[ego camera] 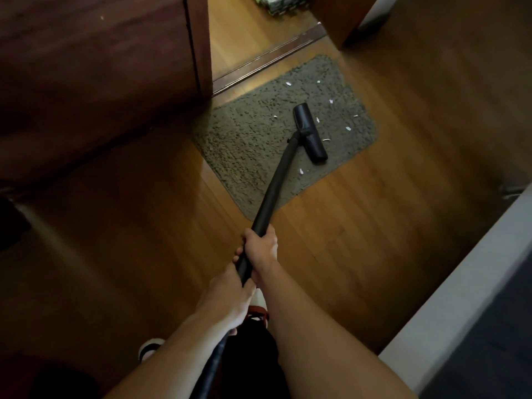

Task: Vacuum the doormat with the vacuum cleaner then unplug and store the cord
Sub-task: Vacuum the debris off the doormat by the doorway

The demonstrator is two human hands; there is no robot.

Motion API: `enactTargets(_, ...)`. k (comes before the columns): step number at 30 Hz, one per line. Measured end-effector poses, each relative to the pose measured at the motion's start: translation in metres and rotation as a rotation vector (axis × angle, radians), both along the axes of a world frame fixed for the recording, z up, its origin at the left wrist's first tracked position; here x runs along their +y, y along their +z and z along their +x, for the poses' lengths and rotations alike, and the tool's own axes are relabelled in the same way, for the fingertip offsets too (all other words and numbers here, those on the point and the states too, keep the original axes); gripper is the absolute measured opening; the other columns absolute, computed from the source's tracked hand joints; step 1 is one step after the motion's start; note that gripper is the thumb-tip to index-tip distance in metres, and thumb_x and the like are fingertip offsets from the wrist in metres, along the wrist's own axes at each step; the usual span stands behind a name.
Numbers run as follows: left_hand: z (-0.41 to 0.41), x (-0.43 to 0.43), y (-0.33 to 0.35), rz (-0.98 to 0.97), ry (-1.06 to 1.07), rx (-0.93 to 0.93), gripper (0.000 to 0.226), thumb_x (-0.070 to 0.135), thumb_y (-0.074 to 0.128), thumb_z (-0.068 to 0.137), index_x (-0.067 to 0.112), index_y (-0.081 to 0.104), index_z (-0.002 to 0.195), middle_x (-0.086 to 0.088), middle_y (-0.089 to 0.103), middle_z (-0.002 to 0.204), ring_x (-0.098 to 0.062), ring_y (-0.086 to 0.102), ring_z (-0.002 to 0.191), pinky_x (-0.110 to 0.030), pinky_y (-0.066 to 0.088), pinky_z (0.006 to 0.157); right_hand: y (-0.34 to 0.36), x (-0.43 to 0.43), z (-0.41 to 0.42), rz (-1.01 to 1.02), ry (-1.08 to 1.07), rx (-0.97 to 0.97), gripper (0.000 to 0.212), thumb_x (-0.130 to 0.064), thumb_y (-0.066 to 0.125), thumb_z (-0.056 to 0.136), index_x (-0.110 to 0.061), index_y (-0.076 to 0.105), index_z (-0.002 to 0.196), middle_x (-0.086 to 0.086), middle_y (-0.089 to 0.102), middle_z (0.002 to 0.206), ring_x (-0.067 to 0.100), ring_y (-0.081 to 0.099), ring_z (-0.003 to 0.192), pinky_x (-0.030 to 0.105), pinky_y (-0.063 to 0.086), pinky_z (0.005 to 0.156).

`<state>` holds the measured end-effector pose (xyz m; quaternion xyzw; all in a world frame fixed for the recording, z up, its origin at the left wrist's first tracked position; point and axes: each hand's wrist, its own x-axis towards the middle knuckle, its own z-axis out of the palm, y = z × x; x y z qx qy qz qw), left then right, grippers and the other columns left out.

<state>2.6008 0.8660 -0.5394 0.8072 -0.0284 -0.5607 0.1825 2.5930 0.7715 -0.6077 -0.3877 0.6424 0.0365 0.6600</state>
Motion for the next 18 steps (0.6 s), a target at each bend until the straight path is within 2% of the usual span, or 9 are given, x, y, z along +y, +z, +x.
enactTargets(4, 0.005, -0.025, -0.009, 0.002, 0.003, 0.004, 0.027, 0.046, 0.047, 0.097, 0.021, 0.047, 0.109, -0.008, 0.065, 0.084, -0.021, 0.063, 0.049, -0.037, 0.06, 0.049, -0.002, -0.027, 0.004, 0.002, -0.013, -0.001, 0.037, -0.008, 0.056, 0.099, -0.016, 0.043, 0.132, 0.013, 0.054, 0.081, 0.015, 0.051, 0.045, 0.028, 0.048, 0.044)
enactTargets(7, 0.008, -0.035, -0.014, -0.006, -0.035, -0.01, 0.029, 0.048, 0.046, 0.097, 0.023, 0.048, 0.111, -0.006, 0.065, 0.085, -0.023, 0.065, 0.059, -0.041, 0.062, 0.061, -0.002, -0.037, 0.007, 0.009, -0.021, -0.002, 0.038, -0.008, 0.057, 0.099, -0.017, 0.043, 0.133, 0.012, 0.053, 0.079, 0.015, 0.05, 0.044, 0.028, 0.048, 0.044)
enactTargets(9, 0.008, -0.035, -0.015, -0.014, -0.043, -0.011, 0.03, 0.049, 0.046, 0.096, 0.023, 0.048, 0.112, -0.006, 0.065, 0.085, -0.023, 0.065, 0.063, -0.042, 0.062, 0.064, -0.002, -0.038, 0.008, 0.011, -0.016, 0.002, 0.038, -0.008, 0.057, 0.099, -0.016, 0.043, 0.133, 0.012, 0.053, 0.078, 0.016, 0.05, 0.045, 0.028, 0.048, 0.044)
enactTargets(15, 0.006, -0.018, -0.01, -0.024, -0.015, 0.007, 0.03, 0.048, 0.046, 0.097, 0.021, 0.048, 0.11, -0.007, 0.065, 0.08, -0.021, 0.062, 0.05, -0.037, 0.059, 0.052, 0.005, -0.023, 0.007, 0.013, -0.007, 0.016, 0.036, -0.01, 0.056, 0.099, -0.019, 0.041, 0.13, 0.012, 0.054, 0.082, 0.015, 0.051, 0.046, 0.028, 0.049, 0.045)
enactTargets(18, 0.0, 0.003, -0.005, -0.025, -0.006, 0.017, 0.029, 0.047, 0.046, 0.098, 0.021, 0.047, 0.111, -0.008, 0.064, 0.077, -0.019, 0.059, 0.043, -0.03, 0.054, 0.042, 0.008, -0.001, 0.001, 0.014, -0.003, 0.024, 0.038, -0.01, 0.056, 0.099, -0.021, 0.04, 0.132, 0.012, 0.053, 0.08, 0.014, 0.052, 0.045, 0.028, 0.049, 0.044)
